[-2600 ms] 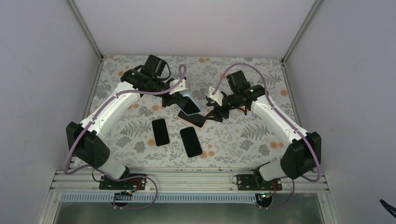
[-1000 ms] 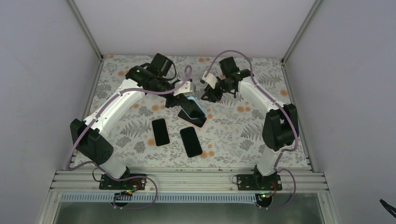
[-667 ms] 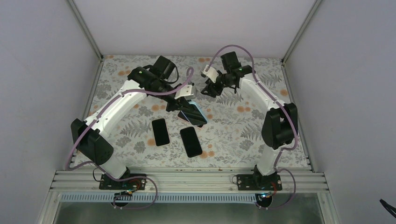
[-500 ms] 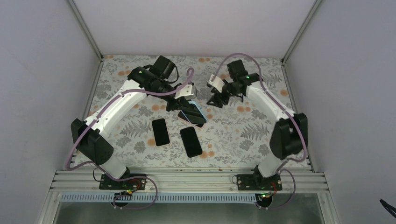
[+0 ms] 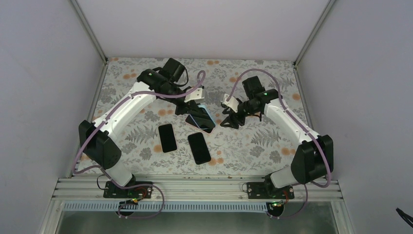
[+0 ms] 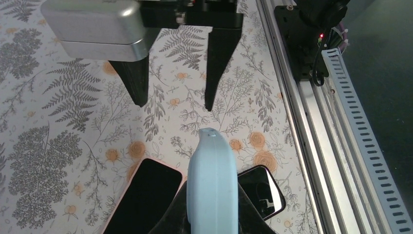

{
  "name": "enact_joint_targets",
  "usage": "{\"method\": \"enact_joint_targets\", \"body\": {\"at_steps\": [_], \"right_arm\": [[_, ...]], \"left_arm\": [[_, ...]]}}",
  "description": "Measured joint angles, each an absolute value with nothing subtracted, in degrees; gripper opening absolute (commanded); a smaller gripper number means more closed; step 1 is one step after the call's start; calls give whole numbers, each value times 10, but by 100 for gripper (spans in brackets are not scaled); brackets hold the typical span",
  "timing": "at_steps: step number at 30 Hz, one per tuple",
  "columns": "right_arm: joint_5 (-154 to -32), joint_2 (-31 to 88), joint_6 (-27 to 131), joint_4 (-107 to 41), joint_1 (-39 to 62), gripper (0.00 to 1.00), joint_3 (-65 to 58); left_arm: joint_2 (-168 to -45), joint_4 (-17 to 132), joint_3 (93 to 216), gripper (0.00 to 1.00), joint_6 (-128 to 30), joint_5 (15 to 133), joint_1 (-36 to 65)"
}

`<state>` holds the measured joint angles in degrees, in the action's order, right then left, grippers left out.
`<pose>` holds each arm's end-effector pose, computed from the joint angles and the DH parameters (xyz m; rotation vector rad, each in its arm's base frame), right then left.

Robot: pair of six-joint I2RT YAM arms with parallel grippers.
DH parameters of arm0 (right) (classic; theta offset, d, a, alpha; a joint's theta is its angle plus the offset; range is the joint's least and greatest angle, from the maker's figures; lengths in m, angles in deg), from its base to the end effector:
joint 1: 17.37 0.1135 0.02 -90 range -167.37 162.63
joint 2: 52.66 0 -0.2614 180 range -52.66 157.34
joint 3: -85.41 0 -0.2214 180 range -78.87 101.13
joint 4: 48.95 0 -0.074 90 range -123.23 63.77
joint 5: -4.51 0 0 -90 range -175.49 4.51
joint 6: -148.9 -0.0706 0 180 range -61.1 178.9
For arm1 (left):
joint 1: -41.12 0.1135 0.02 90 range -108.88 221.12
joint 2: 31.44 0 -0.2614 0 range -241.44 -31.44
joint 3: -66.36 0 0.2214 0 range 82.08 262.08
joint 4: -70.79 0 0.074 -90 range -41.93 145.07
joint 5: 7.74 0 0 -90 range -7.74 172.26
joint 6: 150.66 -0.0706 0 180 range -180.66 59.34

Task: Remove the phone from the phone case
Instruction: Remove the phone case from the phone.

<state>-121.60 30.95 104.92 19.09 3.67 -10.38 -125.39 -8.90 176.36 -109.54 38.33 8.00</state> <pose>0.2301 0.1331 0.2546 -1.5420 2.0278 0.6994 0.2297 -0.2083 0.3236 1.7796 1.6949 -0.8989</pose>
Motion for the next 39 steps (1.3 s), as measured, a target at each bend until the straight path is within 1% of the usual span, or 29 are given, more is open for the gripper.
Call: {"method": "enact_joint_targets", "body": {"at_steps": [14,24,39], "right_arm": [[-1254,319,1046,176,54,65,-108],[-1253,330,1035,159,59,59,-109],[-1225,351,992,121,59,59,-99]], "left_arm": [[-1258,-89,1776,2,-1093,388,80],[-1260,-89,1782,2,-1091,388,80],[-1261,-89,1784,2,-1095,396,88]]}}
